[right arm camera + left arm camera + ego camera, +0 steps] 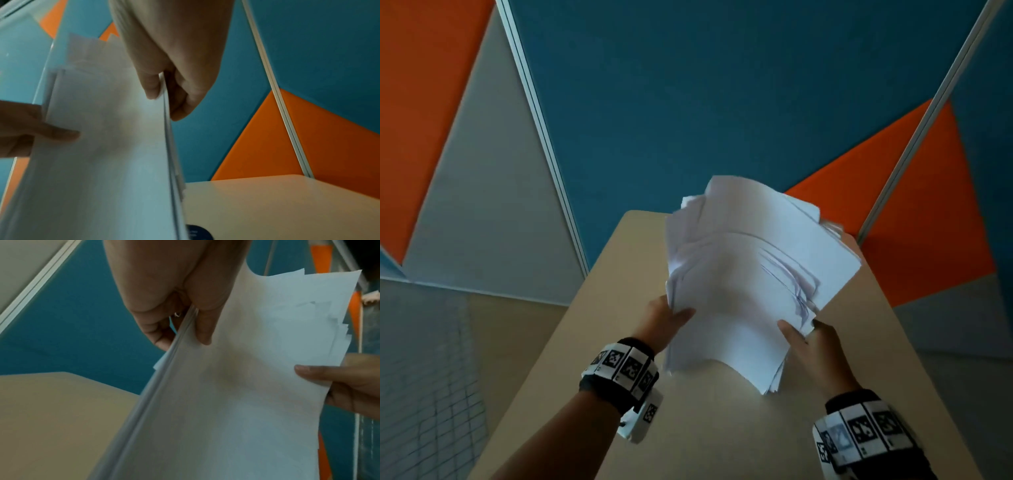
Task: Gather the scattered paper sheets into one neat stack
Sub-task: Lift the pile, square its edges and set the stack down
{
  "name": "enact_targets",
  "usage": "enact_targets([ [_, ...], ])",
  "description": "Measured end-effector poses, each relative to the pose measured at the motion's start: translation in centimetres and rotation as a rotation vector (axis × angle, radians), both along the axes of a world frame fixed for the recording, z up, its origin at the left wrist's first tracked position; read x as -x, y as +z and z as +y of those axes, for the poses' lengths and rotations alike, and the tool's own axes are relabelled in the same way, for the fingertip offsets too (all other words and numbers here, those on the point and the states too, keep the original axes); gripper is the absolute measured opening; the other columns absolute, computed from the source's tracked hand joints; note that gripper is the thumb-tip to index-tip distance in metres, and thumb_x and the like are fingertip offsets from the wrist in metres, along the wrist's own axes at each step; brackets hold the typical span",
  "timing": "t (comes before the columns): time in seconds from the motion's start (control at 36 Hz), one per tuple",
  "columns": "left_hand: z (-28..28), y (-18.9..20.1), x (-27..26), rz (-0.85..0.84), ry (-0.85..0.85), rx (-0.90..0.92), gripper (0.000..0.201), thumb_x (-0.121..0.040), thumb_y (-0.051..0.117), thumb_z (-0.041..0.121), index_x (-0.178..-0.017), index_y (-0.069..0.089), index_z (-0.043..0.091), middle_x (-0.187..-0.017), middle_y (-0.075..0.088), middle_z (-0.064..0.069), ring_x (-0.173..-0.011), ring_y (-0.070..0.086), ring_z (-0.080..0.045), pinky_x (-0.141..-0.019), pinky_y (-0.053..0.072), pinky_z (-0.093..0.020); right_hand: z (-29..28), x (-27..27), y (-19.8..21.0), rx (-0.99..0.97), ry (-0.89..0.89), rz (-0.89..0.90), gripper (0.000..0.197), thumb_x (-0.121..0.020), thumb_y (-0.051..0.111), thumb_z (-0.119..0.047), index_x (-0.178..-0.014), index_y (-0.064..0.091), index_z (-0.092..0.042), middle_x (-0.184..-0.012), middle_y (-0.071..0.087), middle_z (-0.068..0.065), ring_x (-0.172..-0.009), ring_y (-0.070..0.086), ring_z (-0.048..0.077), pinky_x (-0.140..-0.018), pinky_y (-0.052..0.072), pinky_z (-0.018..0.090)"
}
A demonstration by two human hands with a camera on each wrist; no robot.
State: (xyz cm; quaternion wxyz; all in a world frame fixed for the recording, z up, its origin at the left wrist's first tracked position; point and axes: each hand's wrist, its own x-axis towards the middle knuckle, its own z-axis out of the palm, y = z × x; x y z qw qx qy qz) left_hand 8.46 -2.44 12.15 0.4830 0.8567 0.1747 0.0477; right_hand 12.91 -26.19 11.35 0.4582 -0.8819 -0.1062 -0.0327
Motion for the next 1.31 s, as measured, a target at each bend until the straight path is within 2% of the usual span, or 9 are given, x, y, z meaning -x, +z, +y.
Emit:
enact_targets([
  [0.11,-0.4,0.5,0.0,-0.129,0.062,0.128,0.031,-0.085,0.061,0.013,-0.108,0.060,-0.007,-0.101,0.065,-0.020,-0.090,0.062,-0.028,-0.082,0.051,-0.037,0.1,0.9,1.5,-0.085,-0.011,-0.121,0.057,-0.086,0.061,-0.009,-0.048,0.024,-0.031,-0.033,0.049,-0.031,-0.038,0.050,-0.012,-0.044,0.036,0.004],
  [0.36,-0.3,-0.5,0.3,-0.090,0.041,0.190,0.036,-0.082,0.062,0.024,-0.106,0.063,-0.003,-0.103,0.067,-0.019,-0.099,0.064,-0.036,-0.091,0.051,-0.052,0.1,0.6,0.2,-0.059,-0.013,-0.037,0.050,-0.089,0.058,-0.016,-0.049,0.030,-0.026,-0.028,0.047,-0.028,-0.036,0.050,-0.010,-0.049,0.038,0.005],
  [0.53,-0.2,0.0,0.0,-0.143,0.028,0.293,0.040,-0.075,0.064,0.024,-0.110,0.060,0.005,-0.107,0.067,-0.019,-0.100,0.064,-0.034,-0.092,0.052,-0.049,-0.6,0.1,0.0,-0.125,-0.075,-0.025,0.059,-0.082,0.067,-0.015,-0.043,0.023,-0.025,-0.018,0.033,-0.007,-0.021,0.032,0.006,-0.046,0.028,0.015],
  [0.83,0.1,-0.8,-0.3,-0.093,-0.041,0.265,0.058,-0.069,0.061,0.042,-0.107,0.063,-0.002,-0.110,0.067,-0.026,-0.101,0.064,-0.035,-0.094,0.050,-0.052,-1.4,-0.6,-1.0,-0.140,-0.073,-0.073,0.064,-0.080,0.069,-0.005,-0.040,0.022,-0.022,-0.021,0.031,-0.004,-0.023,0.029,0.003,-0.033,0.021,0.012],
  [0.89,0.4,-1.4,-0.4,-0.052,-0.095,0.290,0.068,-0.062,0.062,0.048,-0.112,0.061,0.001,-0.115,0.065,-0.025,-0.106,0.062,-0.035,-0.097,0.048,-0.051,-1.7,-0.7,-1.4,-0.099,-0.045,0.030,0.057,-0.079,0.069,-0.005,-0.036,0.034,-0.016,-0.024,0.045,-0.010,-0.027,0.043,-0.002,-0.038,0.027,0.006],
  [0.97,0.5,-2.1,-0.2,0.089,-0.203,0.210,0.042,-0.084,0.061,0.027,-0.116,0.059,0.000,-0.122,0.062,-0.021,-0.110,0.060,-0.026,-0.101,0.046,-0.039,-1.5,-0.6,-2.2,-0.018,0.001,0.146,0.037,-0.081,0.067,-0.016,-0.071,0.061,0.019,-0.072,0.073,0.024,-0.071,0.071,0.028,-0.060,0.046,0.023],
  [1.11,0.6,-1.8,-0.5,0.037,-0.202,0.201,0.037,-0.086,0.059,0.024,-0.115,0.061,0.000,-0.121,0.063,-0.020,-0.105,0.060,-0.024,-0.099,0.047,-0.040,-2.1,-0.5,-1.8,-0.006,-0.061,0.097,0.056,-0.081,0.067,-0.025,-0.043,0.041,0.007,-0.042,0.045,0.021,-0.042,0.042,0.011,-0.042,0.030,0.022],
  [1.19,1.0,-0.7,-0.6,-0.034,-0.216,0.370,0.039,-0.076,0.067,0.023,-0.112,0.062,0.010,-0.119,0.064,-0.018,-0.107,0.062,-0.027,-0.098,0.050,-0.044,-2.3,-0.7,-0.8,-0.014,-0.080,0.092,0.044,-0.079,0.070,-0.013,-0.045,0.046,-0.001,-0.042,0.050,0.012,-0.042,0.053,0.021,-0.043,0.035,0.019],
  [1.31,0.9,-0.6,-1.4,-0.054,-0.256,0.513,0.043,-0.075,0.068,0.009,-0.116,0.055,0.015,-0.114,0.063,-0.010,-0.095,0.065,-0.014,-0.090,0.056,-0.036,-2.1,-0.9,-0.5,0.020,-0.034,0.187,0.048,-0.078,0.070,-0.029,-0.066,0.057,0.016,-0.065,0.063,0.034,-0.063,0.066,0.037,-0.056,0.047,0.036],
])
